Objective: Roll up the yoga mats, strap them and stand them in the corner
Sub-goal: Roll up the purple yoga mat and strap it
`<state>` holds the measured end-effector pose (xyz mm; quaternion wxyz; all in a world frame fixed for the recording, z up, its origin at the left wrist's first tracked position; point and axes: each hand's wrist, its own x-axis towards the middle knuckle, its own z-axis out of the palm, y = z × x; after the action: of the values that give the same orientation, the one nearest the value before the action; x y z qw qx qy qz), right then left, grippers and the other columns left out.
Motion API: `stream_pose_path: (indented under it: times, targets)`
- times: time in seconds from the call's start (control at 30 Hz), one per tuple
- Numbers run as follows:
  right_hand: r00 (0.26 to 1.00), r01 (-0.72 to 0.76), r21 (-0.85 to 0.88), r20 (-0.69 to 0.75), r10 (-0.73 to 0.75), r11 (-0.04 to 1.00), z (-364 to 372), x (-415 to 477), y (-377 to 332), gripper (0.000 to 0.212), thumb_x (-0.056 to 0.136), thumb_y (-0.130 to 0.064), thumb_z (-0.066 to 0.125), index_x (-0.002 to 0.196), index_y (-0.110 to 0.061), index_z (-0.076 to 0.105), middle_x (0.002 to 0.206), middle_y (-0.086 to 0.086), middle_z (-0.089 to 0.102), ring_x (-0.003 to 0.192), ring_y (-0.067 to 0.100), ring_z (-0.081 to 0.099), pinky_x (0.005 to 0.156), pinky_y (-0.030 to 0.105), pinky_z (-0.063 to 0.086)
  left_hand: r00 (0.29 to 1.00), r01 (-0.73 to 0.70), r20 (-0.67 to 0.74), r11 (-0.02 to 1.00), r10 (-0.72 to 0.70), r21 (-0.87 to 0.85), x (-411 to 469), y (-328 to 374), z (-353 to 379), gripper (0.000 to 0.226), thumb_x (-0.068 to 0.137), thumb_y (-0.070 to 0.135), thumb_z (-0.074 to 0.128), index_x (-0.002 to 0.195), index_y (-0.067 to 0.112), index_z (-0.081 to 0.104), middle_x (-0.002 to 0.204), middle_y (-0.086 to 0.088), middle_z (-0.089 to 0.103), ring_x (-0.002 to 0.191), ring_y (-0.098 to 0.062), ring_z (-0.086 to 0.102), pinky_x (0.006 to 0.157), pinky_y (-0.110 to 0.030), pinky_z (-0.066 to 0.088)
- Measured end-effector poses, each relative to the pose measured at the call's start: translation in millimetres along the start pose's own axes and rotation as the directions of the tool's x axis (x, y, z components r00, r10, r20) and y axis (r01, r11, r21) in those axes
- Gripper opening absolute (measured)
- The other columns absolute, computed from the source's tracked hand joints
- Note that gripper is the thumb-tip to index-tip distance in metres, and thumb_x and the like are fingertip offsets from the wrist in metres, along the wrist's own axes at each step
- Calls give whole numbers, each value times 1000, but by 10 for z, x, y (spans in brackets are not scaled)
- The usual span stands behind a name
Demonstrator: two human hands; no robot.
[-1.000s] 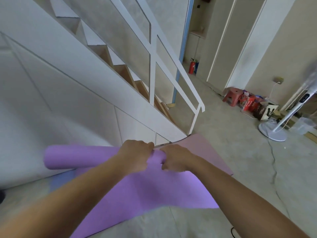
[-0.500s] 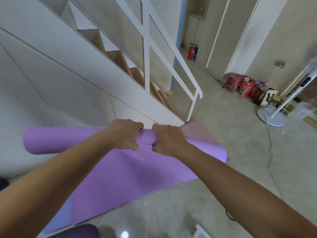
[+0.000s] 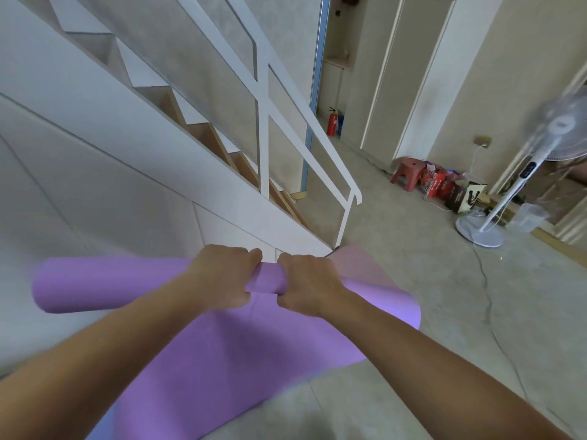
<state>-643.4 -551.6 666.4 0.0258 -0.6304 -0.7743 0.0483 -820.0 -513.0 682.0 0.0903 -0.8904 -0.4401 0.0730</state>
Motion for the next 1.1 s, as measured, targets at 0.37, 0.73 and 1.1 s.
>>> stream_pose_path:
  times: [0.37,0.73,1.1]
  targets:
    - [993,-38,-121,-112,24,992,-120,206,-8,63,80,-50,68,132,-26,42,120,-2,54,111,24,53,74,32,31,986,60,166,981,-29,-185,246,-367,-274,32,74,37,68,96,25,48,79,10,49,80,-20,51,65,-30,38]
    - [932,-59,205,362,-20,977,-362,421,332,27,71,-28,73,84,-29,49,86,-10,55,84,21,55,62,31,39,1000,-2,-12,999,3,39,267,-222,-71,51,77,43,62,119,19,45,95,3,57,84,-26,61,55,-28,28]
    - [1000,30,5,3,-30,1000,-329,124,470,48,76,-47,69,116,-29,50,102,-6,62,92,21,59,67,31,36,899,208,438,889,-9,-408,464,25,-669,41,67,41,82,97,25,60,96,5,65,87,-20,63,75,-33,54]
